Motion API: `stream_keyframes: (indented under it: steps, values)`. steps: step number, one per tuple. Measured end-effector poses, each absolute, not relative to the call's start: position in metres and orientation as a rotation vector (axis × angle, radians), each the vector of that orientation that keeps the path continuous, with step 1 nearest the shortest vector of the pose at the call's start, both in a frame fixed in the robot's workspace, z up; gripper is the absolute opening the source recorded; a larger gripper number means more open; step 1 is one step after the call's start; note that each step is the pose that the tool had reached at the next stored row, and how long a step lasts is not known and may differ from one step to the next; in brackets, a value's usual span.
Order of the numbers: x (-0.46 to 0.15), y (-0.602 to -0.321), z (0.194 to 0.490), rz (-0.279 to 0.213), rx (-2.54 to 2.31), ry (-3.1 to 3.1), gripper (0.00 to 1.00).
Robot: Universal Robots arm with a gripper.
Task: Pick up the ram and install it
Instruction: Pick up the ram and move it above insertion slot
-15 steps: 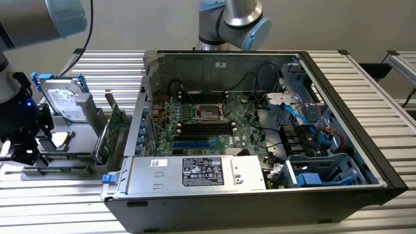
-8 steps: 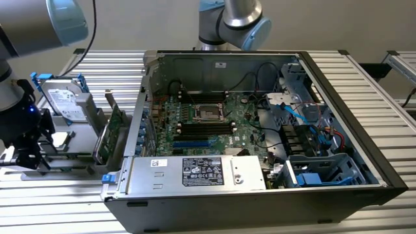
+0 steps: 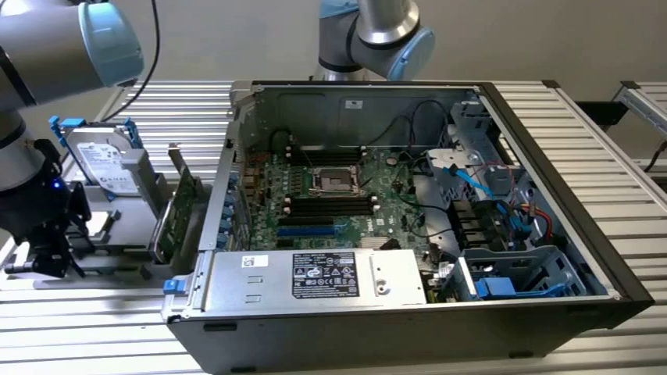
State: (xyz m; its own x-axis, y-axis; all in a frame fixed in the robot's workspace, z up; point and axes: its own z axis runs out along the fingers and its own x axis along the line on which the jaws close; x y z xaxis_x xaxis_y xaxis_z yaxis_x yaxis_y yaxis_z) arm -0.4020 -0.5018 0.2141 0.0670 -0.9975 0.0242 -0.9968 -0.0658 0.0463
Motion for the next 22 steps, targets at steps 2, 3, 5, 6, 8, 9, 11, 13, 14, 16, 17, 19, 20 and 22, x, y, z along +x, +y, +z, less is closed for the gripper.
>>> stream_keyframes:
  steps: [2,3,5,6,8,9,11,13,14,16,17,19,20,22]
  values:
    - [-0.402,-0.502,0.211,-0.021,2.259,-2.114,0.48]
    - [-0.402,-0.502,0.209,-0.020,2.260,-2.115,0.48]
    - [-0.402,-0.502,0.206,-0.019,2.262,-2.118,0.48]
    - [-0.402,-0.502,0.205,-0.020,2.262,-2.120,0.48]
    - [-0.402,-0.502,0.203,-0.023,2.260,-2.128,0.48]
    - [-0.402,-0.502,0.203,-0.024,2.257,-2.132,0.48]
    - [-0.402,-0.502,0.201,-0.026,2.250,-2.142,0.48]
    - [-0.402,-0.502,0.200,-0.026,2.240,-2.153,0.48]
    - [-0.402,-0.502,0.200,-0.027,2.235,-2.157,0.48]
    - [-0.402,-0.503,0.200,-0.027,2.230,-2.163,0.48]
    - [-0.401,-0.503,0.200,-0.027,2.228,-2.165,0.48]
    - [-0.400,-0.504,0.200,-0.028,2.225,-2.168,0.48]
    - [-0.400,-0.504,0.200,-0.028,2.224,-2.169,0.48]
    - [-0.398,-0.504,0.200,-0.029,2.222,-2.171,0.48]
